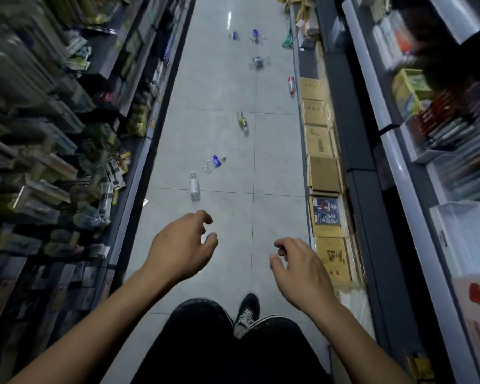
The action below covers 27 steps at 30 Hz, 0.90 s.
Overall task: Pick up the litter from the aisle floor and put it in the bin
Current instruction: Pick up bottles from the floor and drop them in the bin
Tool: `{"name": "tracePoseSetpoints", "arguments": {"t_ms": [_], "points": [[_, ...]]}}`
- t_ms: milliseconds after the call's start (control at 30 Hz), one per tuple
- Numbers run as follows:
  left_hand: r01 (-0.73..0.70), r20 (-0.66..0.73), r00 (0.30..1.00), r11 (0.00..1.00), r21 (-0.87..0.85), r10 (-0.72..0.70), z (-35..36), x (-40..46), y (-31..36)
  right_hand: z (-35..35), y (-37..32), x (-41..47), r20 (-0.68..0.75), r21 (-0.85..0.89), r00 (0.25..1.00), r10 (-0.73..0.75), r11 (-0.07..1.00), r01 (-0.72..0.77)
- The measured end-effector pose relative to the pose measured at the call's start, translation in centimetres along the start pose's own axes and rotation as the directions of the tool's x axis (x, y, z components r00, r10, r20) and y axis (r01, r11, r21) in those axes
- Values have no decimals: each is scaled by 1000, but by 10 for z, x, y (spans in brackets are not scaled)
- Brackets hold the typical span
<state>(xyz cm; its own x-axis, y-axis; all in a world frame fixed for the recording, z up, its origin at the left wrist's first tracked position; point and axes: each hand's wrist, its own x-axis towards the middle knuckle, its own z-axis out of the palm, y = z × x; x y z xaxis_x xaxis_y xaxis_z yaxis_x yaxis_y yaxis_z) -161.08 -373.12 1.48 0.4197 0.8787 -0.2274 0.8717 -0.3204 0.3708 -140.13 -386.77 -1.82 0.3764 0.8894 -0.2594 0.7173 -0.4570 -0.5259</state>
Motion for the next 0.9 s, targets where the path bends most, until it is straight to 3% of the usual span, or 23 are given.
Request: {"name": "tracePoseSetpoints", "arguments": {"t_ms": [433,900], "points": [[197,-30,980,979,-45,-199,-32,134,-45,-30,-69,221,60,-32,982,-181,983,183],[96,42,995,994,-47,-94,-103,355,-91,-36,-124,378,43,-51,999,-15,999,17]]}}
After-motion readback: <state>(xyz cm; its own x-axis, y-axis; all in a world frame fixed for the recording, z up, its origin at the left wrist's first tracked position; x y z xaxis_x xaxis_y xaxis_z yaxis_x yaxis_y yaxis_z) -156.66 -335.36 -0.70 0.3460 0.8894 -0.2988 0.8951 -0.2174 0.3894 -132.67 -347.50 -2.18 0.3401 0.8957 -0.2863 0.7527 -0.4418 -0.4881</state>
